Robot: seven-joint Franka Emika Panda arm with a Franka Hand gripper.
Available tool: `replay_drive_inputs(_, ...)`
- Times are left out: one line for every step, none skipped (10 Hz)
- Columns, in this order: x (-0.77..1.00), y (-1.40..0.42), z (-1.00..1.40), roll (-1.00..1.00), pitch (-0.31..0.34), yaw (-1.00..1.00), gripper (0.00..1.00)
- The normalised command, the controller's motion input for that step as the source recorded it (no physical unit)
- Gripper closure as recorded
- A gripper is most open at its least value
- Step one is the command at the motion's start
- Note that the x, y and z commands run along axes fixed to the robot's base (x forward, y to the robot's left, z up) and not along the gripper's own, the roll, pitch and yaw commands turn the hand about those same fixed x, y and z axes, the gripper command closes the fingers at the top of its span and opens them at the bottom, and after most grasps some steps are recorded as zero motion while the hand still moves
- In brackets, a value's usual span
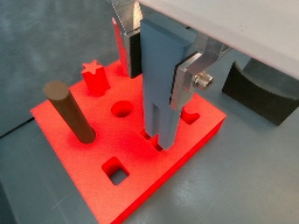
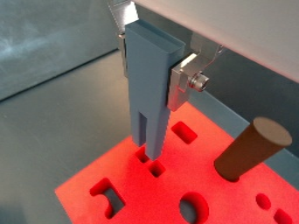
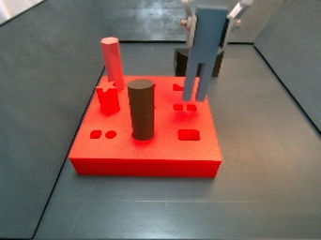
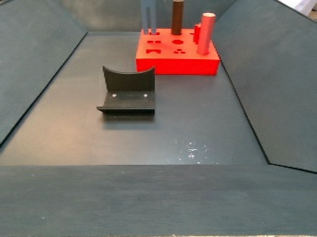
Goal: Pick up the double-square object. Move up. Rotate the double-square object. Place the double-square object on the fixture. Regrasp the double-square object. Move to above the board. Insert the double-square object.
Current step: Insert the double-square object.
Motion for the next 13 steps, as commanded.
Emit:
replay_drive_inputs(-0.07, 0.02, -0.24, 0.01, -0.016, 0.0, 1.0)
replay_drive_inputs(-0.21, 0.04, -0.22, -0.01, -0.067, 0.0, 1.0)
replay_drive_inputs(-0.12, 0.05, -0.23, -0.04, -0.06, 0.0, 1.0)
replay_drive_inputs(-0.05, 0.02, -0.21, 0.0, -0.017, 0.02, 1.0)
replay_drive_inputs(-0.09, 0.03, -0.19, 0.0, -0.026, 0.01, 1.0)
replay_drive_inputs(-0.02, 0.04, -0.18, -0.03, -0.029, 0.04, 1.0)
replay_drive_inputs(0.0, 0.01, -0.21, -0.03, -0.033, 0.05, 1.0)
replay_drive_inputs(0.0, 0.0, -0.29, -0.07, -0.047, 0.0, 1.0)
replay_drive_inputs(0.08, 0.0, -0.35, -0.1, -0.06, 0.0, 1.0)
replay_drive_inputs(0.06, 0.0, -0.36, -0.07, -0.043, 0.0, 1.0)
replay_drive_inputs(0.12, 0.0, -0.41, -0.05, -0.021, -0.09, 1.0)
replay_drive_inputs(0.18, 0.0, -0.44, -0.07, -0.021, -0.19, 1.0)
replay_drive_inputs(0.12, 0.0, -0.49, -0.08, -0.059, -0.27, 1.0)
